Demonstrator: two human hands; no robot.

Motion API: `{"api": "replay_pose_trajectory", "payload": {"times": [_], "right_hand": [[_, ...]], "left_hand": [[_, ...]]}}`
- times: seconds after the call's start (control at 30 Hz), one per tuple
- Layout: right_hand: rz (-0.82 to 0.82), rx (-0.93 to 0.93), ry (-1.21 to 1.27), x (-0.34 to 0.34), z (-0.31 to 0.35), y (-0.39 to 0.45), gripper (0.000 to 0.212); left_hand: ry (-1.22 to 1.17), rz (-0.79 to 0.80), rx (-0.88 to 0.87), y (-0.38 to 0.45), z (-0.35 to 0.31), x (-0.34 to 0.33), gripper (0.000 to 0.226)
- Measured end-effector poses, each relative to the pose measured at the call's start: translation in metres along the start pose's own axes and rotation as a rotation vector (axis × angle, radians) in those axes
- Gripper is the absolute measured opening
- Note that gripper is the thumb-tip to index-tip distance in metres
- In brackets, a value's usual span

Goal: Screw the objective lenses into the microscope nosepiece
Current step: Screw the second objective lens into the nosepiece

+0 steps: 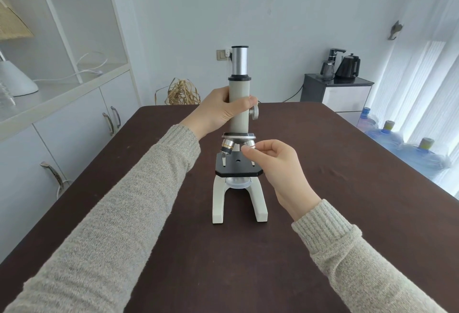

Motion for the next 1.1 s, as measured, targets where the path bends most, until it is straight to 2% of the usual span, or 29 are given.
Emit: {"api": "replay_pose_trajectory", "payload": {"times": [0.1,0.3,0.47,0.6,0.8,0.97,1.1], "right_hand": [[0.036,0.028,-0.027,0.002,0.0012,-0.0019,0.019],[0.029,0.038,-0.011,0.0045,0.0022,0.0002,0.011],[0.018,0.032,0.004,0.0035,0.0016,0.0025,0.013],[0.004,0.03,0.005,0.0019,0.0042,-0.0013,0.025],[0.017,-0.004,0.027,-0.0003,0.0024,0.0,0.033],[0.038,0.028,0.021,0.0009,0.0003,-0.0003,0.025],[0.063,0.017,0.028,0.0022,-0.0029,-0.0004,0.02]], "left_hand": [[-0.01,0.014,-0.014,0.0001,-0.0005,-0.0014,0.019],[0.001,-0.011,-0.003,0.0017,0.0029,0.0002,0.042],[0.006,-0.012,-0.003,0.0018,0.0031,0.0001,0.043],[0.0,-0.014,0.001,0.0003,0.0019,-0.0003,0.047],[-0.001,-0.013,0.0,-0.0004,0.0007,-0.0004,0.037],[-0.012,0.001,-0.013,-0.0003,0.0001,-0.001,0.028],[-0.009,-0.007,-0.003,0.0016,0.0017,-0.0005,0.034]]}}
Point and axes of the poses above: each hand's wrist, its own y-axis towards the middle knuckle, its own x-axis out of the back of the hand, z = x × y, the point moved 4 cm from there along y, towards the middle knuckle, and after that the axes turned 4 degrees about z, right-handed, at the moved point
